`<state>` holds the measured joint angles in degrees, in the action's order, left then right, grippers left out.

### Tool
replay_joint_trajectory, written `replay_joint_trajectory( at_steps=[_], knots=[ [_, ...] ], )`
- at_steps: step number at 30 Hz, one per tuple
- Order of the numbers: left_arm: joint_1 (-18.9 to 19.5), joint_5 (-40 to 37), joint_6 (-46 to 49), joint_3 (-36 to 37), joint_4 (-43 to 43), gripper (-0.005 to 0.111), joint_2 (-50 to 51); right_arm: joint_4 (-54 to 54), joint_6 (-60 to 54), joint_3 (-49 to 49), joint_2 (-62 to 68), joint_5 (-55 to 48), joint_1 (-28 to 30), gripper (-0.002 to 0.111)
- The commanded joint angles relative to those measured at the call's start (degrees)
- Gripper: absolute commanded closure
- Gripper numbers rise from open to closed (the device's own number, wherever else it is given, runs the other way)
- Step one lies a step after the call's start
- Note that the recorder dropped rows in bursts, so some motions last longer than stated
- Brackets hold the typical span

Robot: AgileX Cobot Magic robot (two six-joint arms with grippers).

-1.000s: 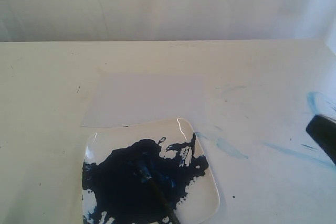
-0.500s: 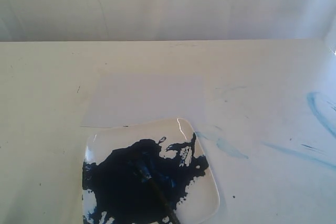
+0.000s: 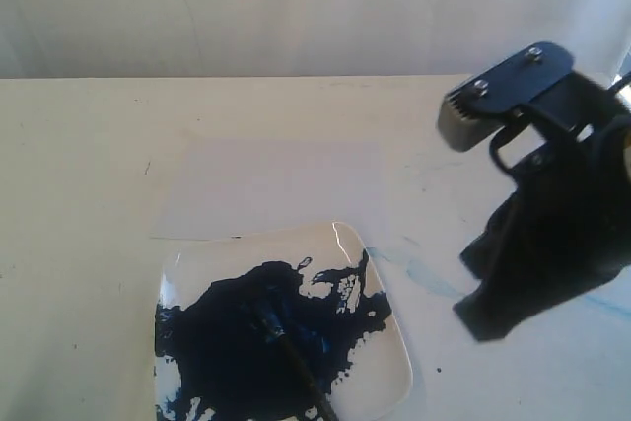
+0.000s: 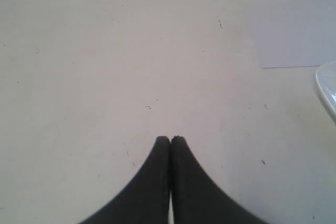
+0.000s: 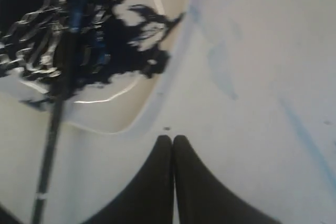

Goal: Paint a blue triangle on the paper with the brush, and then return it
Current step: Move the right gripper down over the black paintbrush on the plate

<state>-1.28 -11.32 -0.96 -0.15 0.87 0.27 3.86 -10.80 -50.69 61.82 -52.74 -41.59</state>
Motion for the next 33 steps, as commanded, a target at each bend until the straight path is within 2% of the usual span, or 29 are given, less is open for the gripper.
replay_joint_trajectory(
  at_steps=[1, 7, 12, 22, 28, 33],
  knots=[
    [-0.2, 0.2, -0.3, 0.1, -0.4, 0.107, -0.3, 2.7, 6.0, 1.1, -0.1, -0.2, -13.8, 0.108],
    [-0.2, 0.2, -0.3, 0.1, -0.4, 0.107, -0.3, -3.4, 18.8, 2.5, 6.2, 2.8, -29.8, 0.108],
    [-0.2, 0.2, -0.3, 0.1, -0.4, 0.107, -0.3, -3.9, 23.5, 2.5, 15.2, 4.6, -36.1, 0.108],
    [-0.2, 0.2, -0.3, 0.1, -0.4, 0.107, -0.3, -4.3, 25.0, 2.7, 30.5, 6.1, -37.3, 0.108],
    [-0.2, 0.2, -0.3, 0.1, -0.4, 0.107, -0.3, -16.1, 34.7, 2.7, 32.6, 0.8, -37.3, 0.108],
    [-0.2, 0.2, -0.3, 0.1, -0.4, 0.107, -0.3, -19.4, 37.0, 2.7, 32.6, -1.3, -37.1, 0.108]
  ],
)
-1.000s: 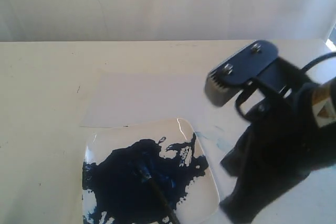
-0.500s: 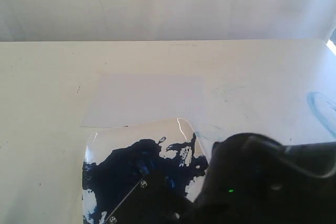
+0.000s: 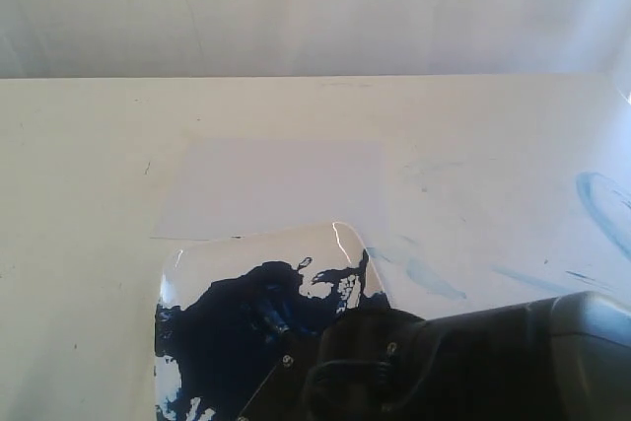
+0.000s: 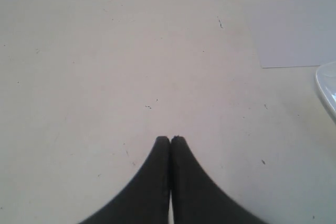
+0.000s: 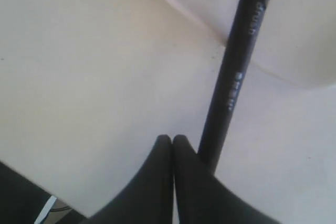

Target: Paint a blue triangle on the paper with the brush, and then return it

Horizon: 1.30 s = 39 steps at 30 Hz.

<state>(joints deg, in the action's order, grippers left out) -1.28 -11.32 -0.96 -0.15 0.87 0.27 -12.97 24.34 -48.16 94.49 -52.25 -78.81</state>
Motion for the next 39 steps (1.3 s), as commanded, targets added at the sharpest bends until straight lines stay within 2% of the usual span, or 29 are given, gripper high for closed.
replay_joint_trajectory(
  at_steps=[1, 12, 26, 39],
  knots=[
    [-0.2, 0.2, -0.3, 0.1, -0.4, 0.107, -0.3, -3.0, 2.9, 0.2, 0.0, -2.5, 0.1, 0.108],
    [-0.2, 0.2, -0.3, 0.1, -0.4, 0.107, -0.3, -7.4, 5.9, 0.2, 0.0, -6.8, 0.3, 0.108],
    [-0.2, 0.2, -0.3, 0.1, -0.4, 0.107, -0.3, -11.2, 5.9, 0.2, 0.0, -8.8, 6.3, 0.108],
    [-0.2, 0.2, -0.3, 0.1, -0.4, 0.107, -0.3, -15.4, 5.9, 0.2, 0.0, -5.2, 14.0, 0.108]
  ],
)
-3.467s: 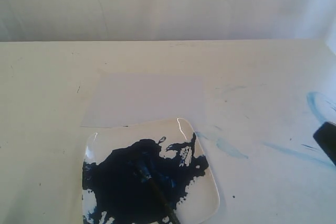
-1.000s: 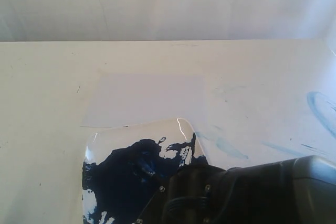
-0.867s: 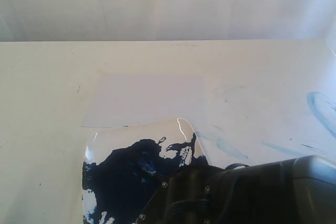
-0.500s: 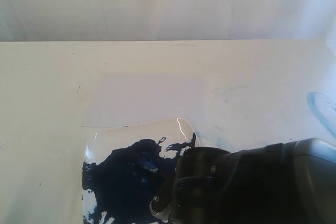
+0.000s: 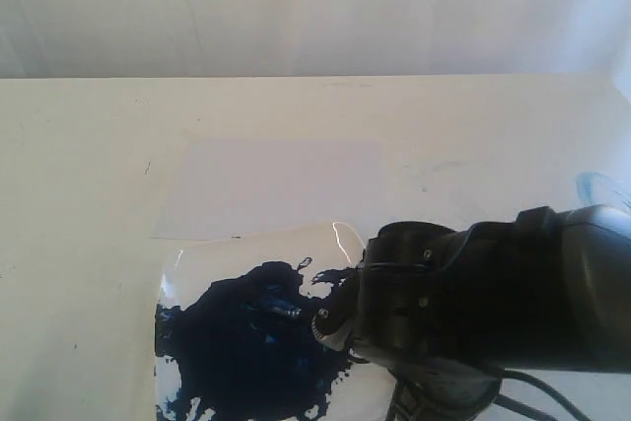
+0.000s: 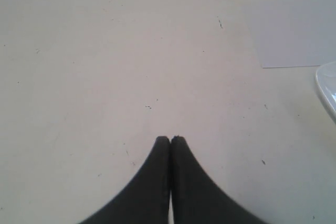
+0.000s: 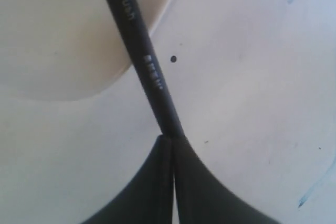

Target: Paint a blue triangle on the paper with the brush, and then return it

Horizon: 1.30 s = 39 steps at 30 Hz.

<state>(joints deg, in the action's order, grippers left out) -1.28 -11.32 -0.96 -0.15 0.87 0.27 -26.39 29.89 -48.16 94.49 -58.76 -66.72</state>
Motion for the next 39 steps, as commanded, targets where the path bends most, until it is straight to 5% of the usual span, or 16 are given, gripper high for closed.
replay_joint_trajectory(
  at_steps=[1, 9, 25, 39],
  knots=[
    [-0.2, 0.2, -0.3, 0.1, -0.4, 0.107, -0.3, -2.0, 0.3, 0.2, 0.0, 1.6, 2.3, 0.108],
    [-0.2, 0.2, -0.3, 0.1, -0.4, 0.107, -0.3, -5.9, 0.3, -0.2, -0.5, 0.4, 3.4, 0.108],
    [-0.2, 0.2, -0.3, 0.1, -0.4, 0.107, -0.3, 12.3, -8.7, 1.1, -6.9, 4.8, 3.3, 0.108],
    [-0.2, 0.2, -0.3, 0.1, -0.4, 0.107, -0.3, 4.8, -2.8, 4.9, -4.0, 6.4, 3.9, 0.108]
  ],
)
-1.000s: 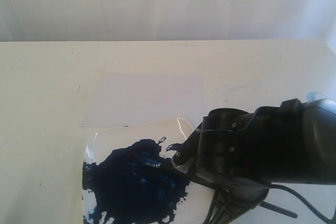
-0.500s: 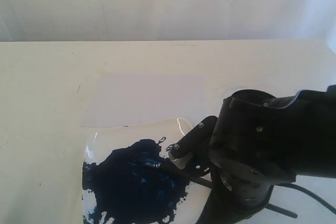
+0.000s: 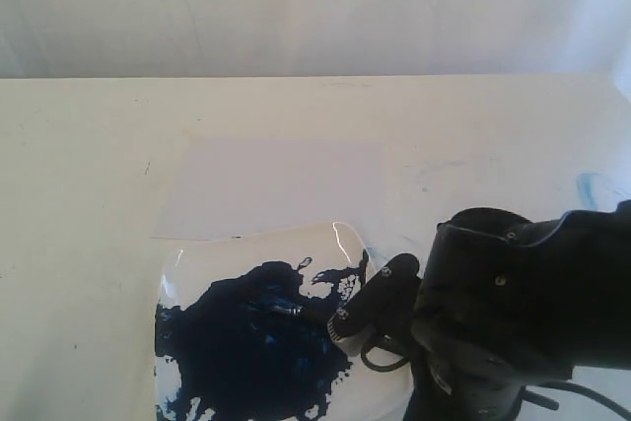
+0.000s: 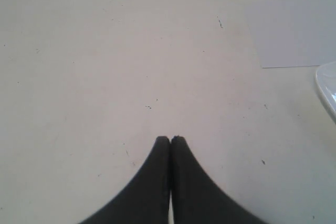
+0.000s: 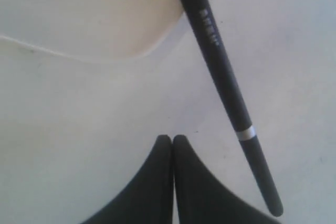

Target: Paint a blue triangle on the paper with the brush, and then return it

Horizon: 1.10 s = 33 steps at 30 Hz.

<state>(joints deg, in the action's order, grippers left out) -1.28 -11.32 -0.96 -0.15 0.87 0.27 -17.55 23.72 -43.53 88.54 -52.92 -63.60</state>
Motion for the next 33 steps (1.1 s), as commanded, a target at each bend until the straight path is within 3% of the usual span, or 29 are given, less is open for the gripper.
replay_joint_trajectory(
  at_steps=[1, 20, 33],
  knots=[
    [-0.2, 0.2, -0.3, 0.1, -0.4, 0.107, -0.3, -4.0, 3.1, 0.3, 2.5, 0.8, 1.3, 0.108],
    [-0.2, 0.2, -0.3, 0.1, -0.4, 0.107, -0.3, -10.5, 4.6, 0.2, 6.0, 13.0, 15.4, 0.108],
    [-0.2, 0.2, -0.3, 0.1, -0.4, 0.107, -0.3, -13.9, 10.1, -1.6, 6.0, 18.0, 19.8, 0.108]
  ],
)
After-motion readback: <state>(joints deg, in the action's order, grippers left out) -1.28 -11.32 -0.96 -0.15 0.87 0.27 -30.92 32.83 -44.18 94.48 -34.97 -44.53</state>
